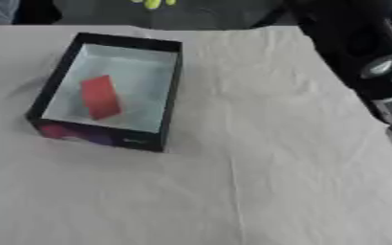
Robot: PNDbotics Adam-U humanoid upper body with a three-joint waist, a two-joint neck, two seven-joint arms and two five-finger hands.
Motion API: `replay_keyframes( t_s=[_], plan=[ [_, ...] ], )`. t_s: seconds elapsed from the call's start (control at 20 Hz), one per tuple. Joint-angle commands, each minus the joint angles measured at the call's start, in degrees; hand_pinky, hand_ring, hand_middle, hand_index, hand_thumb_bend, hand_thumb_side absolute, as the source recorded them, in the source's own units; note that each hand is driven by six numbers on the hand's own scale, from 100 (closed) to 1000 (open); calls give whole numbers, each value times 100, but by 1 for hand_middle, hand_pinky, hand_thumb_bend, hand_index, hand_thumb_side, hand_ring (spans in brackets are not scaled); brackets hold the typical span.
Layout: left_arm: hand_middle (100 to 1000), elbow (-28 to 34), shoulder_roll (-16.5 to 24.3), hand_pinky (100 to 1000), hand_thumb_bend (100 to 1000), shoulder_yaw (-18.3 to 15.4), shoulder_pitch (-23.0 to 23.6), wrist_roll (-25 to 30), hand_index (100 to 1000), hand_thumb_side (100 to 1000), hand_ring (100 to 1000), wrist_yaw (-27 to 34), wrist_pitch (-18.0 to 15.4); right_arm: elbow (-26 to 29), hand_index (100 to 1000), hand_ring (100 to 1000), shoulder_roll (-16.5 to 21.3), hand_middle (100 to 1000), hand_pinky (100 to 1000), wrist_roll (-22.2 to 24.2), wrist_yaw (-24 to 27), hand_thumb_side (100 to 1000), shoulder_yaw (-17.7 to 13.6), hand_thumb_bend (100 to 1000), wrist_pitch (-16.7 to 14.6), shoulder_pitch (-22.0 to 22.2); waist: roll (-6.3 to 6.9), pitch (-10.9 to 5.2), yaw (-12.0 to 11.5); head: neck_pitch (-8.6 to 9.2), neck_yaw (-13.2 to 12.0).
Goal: Pick up objects on the table and place them in the box.
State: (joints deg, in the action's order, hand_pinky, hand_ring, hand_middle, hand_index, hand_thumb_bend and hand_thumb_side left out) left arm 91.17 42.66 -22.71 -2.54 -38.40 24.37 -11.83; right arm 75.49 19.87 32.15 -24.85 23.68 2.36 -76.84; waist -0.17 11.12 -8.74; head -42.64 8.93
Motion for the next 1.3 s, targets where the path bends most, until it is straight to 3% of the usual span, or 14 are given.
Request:
replay_keyframes(
  t_s=[0.05,0.4,0.65,0.85,1.05,1.3],
  plan=[
    [775,47,269,812,511,-15,-72,29,845,678,731,-7,7,-37,514,666,-231,406,824,-52,11,100,-84,382,8,-195,30,-164,-13,-16,54],
    [775,75,276,812,509,78,-240,117,846,678,731,35,33,-318,512,664,-854,405,823,-74,-314,100,34,385,-83,-135,25,-162,-187,-67,284],
    [776,117,287,812,513,231,-478,252,846,686,731,88,82,-538,511,663,-1184,403,823,-113,-588,100,97,417,-174,32,30,-96,-528,-70,588],
    [776,147,249,812,511,335,-703,357,846,678,731,157,113,-843,511,661,-1442,403,824,-186,-829,100,105,378,-225,165,23,-29,-814,-58,863],
    [775,162,211,812,513,412,-851,444,846,678,730,207,141,-1142,511,661,-1611,403,822,-379,-1135,100,76,382,-295,222,-7,28,-1026,-17,1160],
    [775,165,192,812,513,400,-837,451,846,678,729,211,139,-1327,510,660,-1674,400,824,-549,-1303,100,65,370,-385,271,-33,57,-1074,32,1283]
  ],
)
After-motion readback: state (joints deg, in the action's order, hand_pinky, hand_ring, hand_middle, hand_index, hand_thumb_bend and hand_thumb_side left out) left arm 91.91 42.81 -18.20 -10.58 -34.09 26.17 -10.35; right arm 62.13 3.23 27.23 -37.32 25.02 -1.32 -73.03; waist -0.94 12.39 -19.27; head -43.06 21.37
